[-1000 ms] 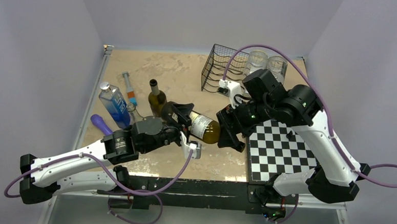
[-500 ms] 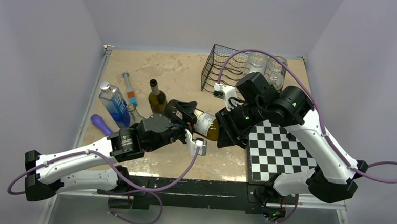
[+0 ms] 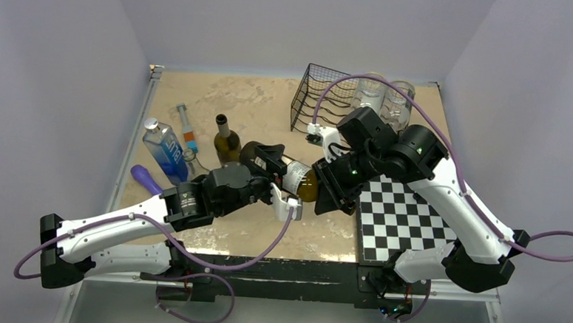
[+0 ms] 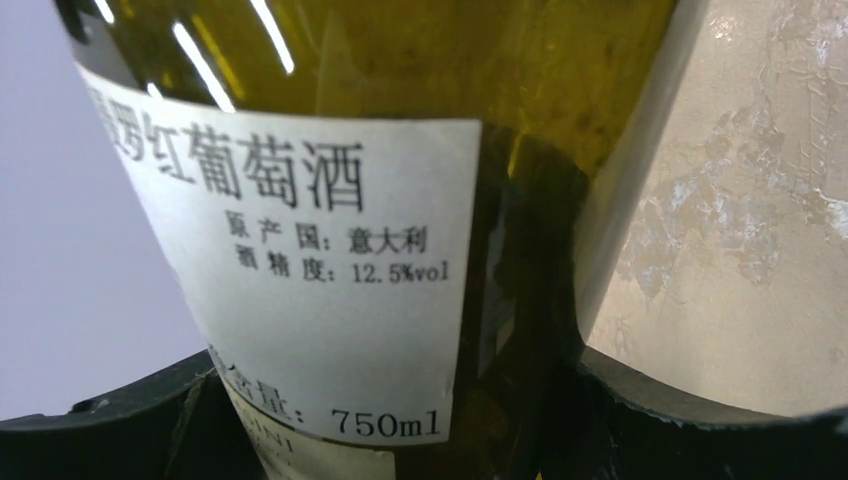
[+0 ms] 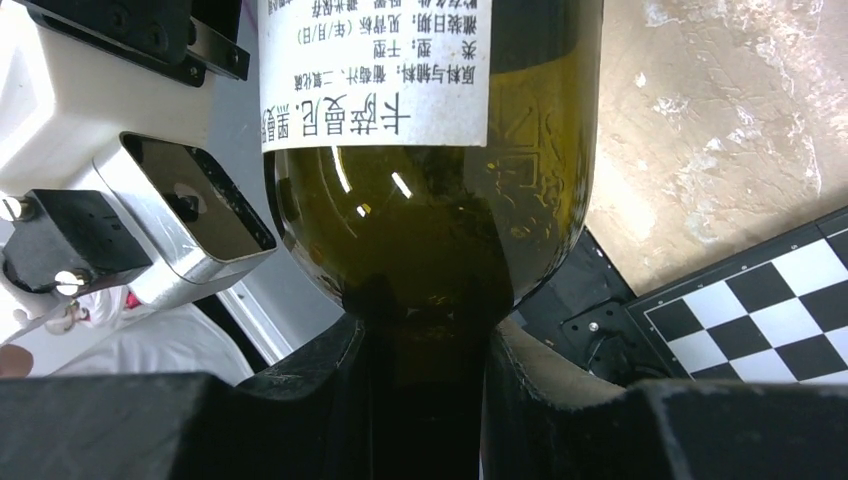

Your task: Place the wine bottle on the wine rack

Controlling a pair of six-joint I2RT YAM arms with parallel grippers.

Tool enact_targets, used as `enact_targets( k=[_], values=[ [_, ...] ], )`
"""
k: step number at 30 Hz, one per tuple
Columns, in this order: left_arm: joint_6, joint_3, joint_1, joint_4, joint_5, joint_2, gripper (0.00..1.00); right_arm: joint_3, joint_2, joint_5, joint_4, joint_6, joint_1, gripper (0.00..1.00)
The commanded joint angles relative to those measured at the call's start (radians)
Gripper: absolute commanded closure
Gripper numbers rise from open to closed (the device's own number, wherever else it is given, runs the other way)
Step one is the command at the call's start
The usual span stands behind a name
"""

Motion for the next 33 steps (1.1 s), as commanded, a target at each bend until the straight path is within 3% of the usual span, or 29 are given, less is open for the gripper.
enact_targets(
  k=[1, 2, 3, 4, 16, 20, 24, 28, 33],
  values=[
    [-0.044, 0.094, 0.004, 0.197, -0.061, -0.006, 0.63, 0.048, -0.008, 0.038, 0.062, 0.012, 0.012, 1.0],
    [-0.036, 0.087, 0.004, 0.198, -0.064, -0.008, 0.43, 0.061, -0.011, 0.061, 0.063, 0.019, 0.012, 1.0],
    [-0.03, 0.078, 0.004, 0.202, -0.064, -0.01, 0.16, 0.078, -0.013, 0.098, 0.063, 0.025, 0.012, 1.0],
    [-0.025, 0.07, 0.004, 0.203, -0.06, -0.013, 0.03, 0.093, -0.017, 0.118, 0.064, 0.032, 0.012, 1.0],
    [-0.06, -0.037, 0.004, 0.205, -0.056, -0.075, 0.01, 0.207, -0.018, 0.528, 0.131, 0.139, 0.011, 1.0],
    [-0.23, -0.036, 0.004, 0.199, -0.084, -0.126, 0.01, 0.152, -0.002, 0.713, 0.228, 0.178, 0.004, 1.0],
    [-0.506, 0.017, 0.004, 0.13, -0.156, -0.183, 0.01, 0.087, 0.033, 0.846, 0.353, 0.221, -0.037, 1.0],
    [-0.809, 0.185, 0.004, -0.128, -0.234, -0.197, 0.01, 0.043, 0.096, 0.878, 0.468, 0.274, -0.118, 1.0],
    [-0.943, 0.229, 0.004, -0.229, -0.205, -0.27, 0.01, 0.02, 0.176, 0.912, 0.589, 0.334, -0.19, 1.0]
  ],
)
